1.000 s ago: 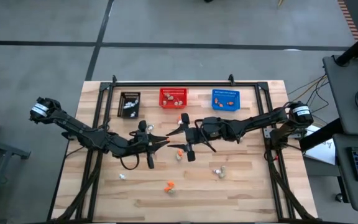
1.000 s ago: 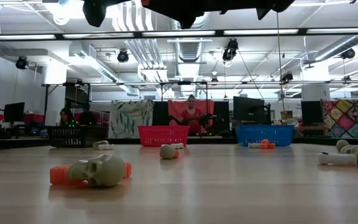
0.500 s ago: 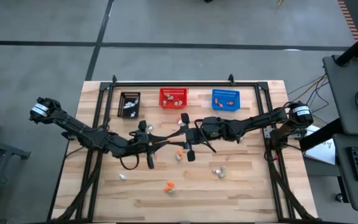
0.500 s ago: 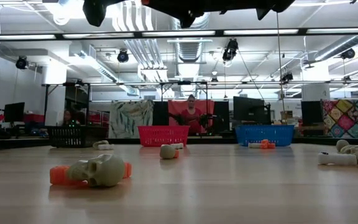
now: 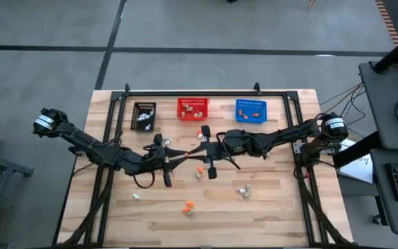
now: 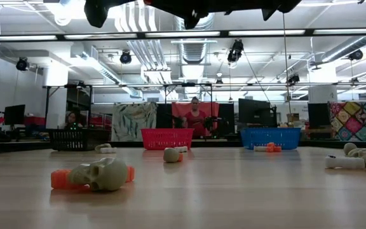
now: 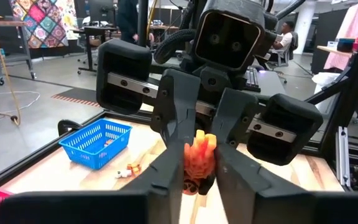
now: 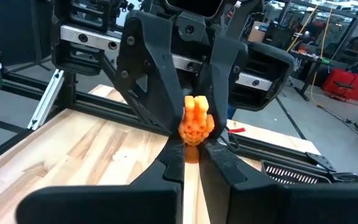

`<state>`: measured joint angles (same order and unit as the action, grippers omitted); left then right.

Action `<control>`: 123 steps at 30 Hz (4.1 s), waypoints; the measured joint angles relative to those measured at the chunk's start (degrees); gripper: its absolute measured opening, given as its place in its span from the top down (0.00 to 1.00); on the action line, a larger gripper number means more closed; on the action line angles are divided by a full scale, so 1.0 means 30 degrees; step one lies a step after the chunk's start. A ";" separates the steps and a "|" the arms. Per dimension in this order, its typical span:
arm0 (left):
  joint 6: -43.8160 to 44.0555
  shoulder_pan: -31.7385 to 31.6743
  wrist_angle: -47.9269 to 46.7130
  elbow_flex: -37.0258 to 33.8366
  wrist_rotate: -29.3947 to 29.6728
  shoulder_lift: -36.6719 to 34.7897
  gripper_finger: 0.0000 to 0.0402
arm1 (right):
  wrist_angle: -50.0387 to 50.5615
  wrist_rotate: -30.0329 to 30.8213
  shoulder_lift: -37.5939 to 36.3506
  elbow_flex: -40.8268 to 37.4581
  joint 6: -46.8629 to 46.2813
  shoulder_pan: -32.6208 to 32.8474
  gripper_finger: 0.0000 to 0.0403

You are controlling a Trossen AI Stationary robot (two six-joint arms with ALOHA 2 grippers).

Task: Sort Halloween decoration
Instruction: Put the orange skeleton toy into the blue bin, then put the white skeleton toy into the black bin

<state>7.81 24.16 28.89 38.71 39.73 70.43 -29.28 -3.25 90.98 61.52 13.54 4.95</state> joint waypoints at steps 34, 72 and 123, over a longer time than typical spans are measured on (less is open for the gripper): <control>0.1122 -0.0015 -0.4627 -0.0069 0.0713 -0.1297 0.56 | 2.2436 0.4449 -0.1967 0.0007 -0.5562 -1.3534 0.95; 0.1027 -0.0415 -0.4977 -0.0076 0.1097 -0.1122 0.56 | 2.3518 0.3085 -0.2857 0.0007 -0.8041 -1.5425 0.80; -0.1063 -0.2968 -0.4809 -0.0088 0.1141 -0.1639 0.56 | 2.4436 0.5984 0.1606 0.0000 -1.3795 -0.6739 0.77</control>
<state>4.63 15.26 14.46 38.44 43.16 65.52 44.03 14.71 95.80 61.52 -27.84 -15.27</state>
